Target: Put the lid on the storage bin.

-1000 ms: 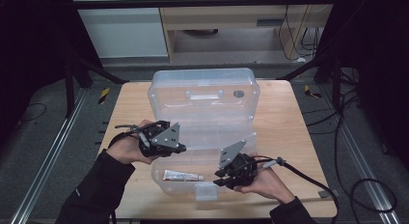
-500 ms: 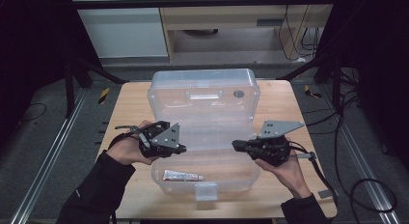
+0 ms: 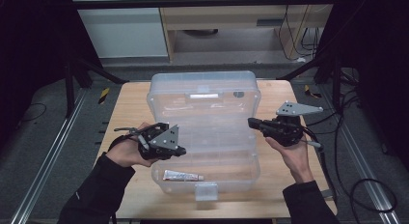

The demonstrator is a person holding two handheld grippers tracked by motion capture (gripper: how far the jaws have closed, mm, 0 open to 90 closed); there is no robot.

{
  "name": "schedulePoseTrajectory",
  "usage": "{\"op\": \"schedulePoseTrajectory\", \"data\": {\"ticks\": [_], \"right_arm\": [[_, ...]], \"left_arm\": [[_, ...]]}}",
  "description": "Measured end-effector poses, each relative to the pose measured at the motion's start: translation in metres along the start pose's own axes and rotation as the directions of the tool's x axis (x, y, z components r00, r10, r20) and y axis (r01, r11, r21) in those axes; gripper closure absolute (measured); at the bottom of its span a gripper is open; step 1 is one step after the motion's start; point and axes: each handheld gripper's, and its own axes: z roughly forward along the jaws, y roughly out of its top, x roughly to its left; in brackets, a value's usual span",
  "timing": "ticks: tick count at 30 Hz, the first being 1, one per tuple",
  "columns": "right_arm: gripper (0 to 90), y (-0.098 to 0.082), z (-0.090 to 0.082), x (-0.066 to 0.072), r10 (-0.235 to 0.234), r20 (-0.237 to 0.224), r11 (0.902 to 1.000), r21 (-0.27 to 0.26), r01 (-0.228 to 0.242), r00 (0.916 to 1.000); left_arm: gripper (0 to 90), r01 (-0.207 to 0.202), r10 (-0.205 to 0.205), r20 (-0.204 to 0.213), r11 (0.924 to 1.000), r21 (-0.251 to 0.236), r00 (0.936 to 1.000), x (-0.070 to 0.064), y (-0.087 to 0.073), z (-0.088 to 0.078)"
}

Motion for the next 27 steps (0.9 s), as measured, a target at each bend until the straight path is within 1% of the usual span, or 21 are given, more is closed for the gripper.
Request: {"op": "schedulePoseTrajectory", "data": {"ticks": [3,5,6,8,9,10,12,15,16,17,18,21,22,23,24,25,27], "right_arm": [[90.0,-0.001,0.001,-0.003,0.016,0.002,0.9999,0.003,-0.016,0.9999],[90.0,-0.002,0.001,-0.005,0.018,0.004,0.9998,0.009,-0.018,0.9998],[90.0,-0.003,0.0,-0.006,0.02,0.004,0.9997,0.01,-0.02,0.9998],[90.0,-0.003,0.0,-0.006,0.022,0.01,0.9998,0.004,-0.022,0.9997],[90.0,-0.003,-0.001,-0.007,0.026,0.003,0.9996,0.008,-0.026,0.9997],[90.0,-0.003,-0.001,-0.007,0.022,0.011,0.9997,0.006,-0.022,0.9997],[90.0,-0.003,-0.002,-0.007,0.026,0.006,0.9996,0.007,-0.026,0.9996],[90.0,-0.005,-0.003,-0.008,0.033,0.014,0.9994,0.004,-0.033,0.9994],[90.0,-0.006,-0.003,-0.008,0.033,0.009,0.9994,0.006,-0.033,0.9994],[90.0,-0.007,-0.003,-0.008,0.035,0.006,0.9993,0.009,-0.035,0.9994],[90.0,-0.007,-0.003,-0.008,0.033,0.008,0.9994,0.01,-0.034,0.9994],[90.0,-0.009,-0.004,-0.008,0.037,0.006,0.9993,0.011,-0.037,0.9993],[90.0,-0.009,-0.004,-0.009,0.042,-0.005,0.999,0.017,-0.042,0.9991],[90.0,-0.011,-0.004,-0.008,0.036,-0.005,0.9991,0.025,-0.036,0.9994],[90.0,-0.011,-0.004,-0.007,0.031,-0.004,0.9991,0.029,-0.031,0.9995],[90.0,-0.012,-0.004,-0.006,0.03,-0.003,0.9991,0.028,-0.03,0.9995],[90.0,-0.013,-0.005,-0.006,0.034,-0.011,0.9991,0.025,-0.034,0.9994]], "left_arm": [[89.1,0.007,-0.007,0.011,1.0,-0.003,0.9999,0.0,-0.001,0.001],[89.0,0.009,-0.009,0.012,0.9999,-0.009,0.9999,-0.001,-0.002,0.001],[89.1,0.013,-0.013,0.02,0.9999,-0.005,0.9997,-0.002,-0.002,0.001],[89.0,0.018,-0.018,0.027,0.9998,-0.007,0.9995,-0.003,-0.002,0.002],[89.0,0.018,-0.018,0.031,0.9998,-0.009,0.9994,-0.003,-0.003,0.003],[88.9,0.02,-0.019,0.03,0.9998,-0.011,0.9994,-0.004,-0.003,0.003],[88.6,0.017,-0.017,0.035,0.9998,-0.006,0.9992,-0.006,-0.003,0.004],[87.7,0.014,-0.014,0.036,0.9999,-0.005,0.9993,-0.008,-0.004,0.005],[87.4,0.008,-0.008,0.035,1.0,0.0,0.9993,-0.008,-0.004,0.005],[87.1,0.012,-0.012,0.038,0.9999,-0.002,0.9992,-0.009,-0.004,0.006],[86.9,0.006,-0.006,0.043,1.0,0.004,0.9991,-0.01,-0.004,0.006],[86.1,0.008,-0.008,0.054,1.0,0.004,0.9985,-0.012,-0.004,0.008],[85.7,0.01,-0.009,0.05,0.9999,-0.007,0.9987,-0.012,-0.004,0.008],[83.9,0.016,-0.015,0.042,0.9996,-0.021,0.999,-0.012,-0.004,0.007],[81.7,0.031,-0.03,0.037,0.9988,-0.039,0.9989,-0.012,-0.005,0.006],[80.4,0.045,-0.043,0.034,0.997,-0.064,0.9985,-0.012,-0.005,0.004],[78.4,0.067,-0.064,0.028,0.993,-0.097,0.9976,-0.011,-0.006,0.0]]}}
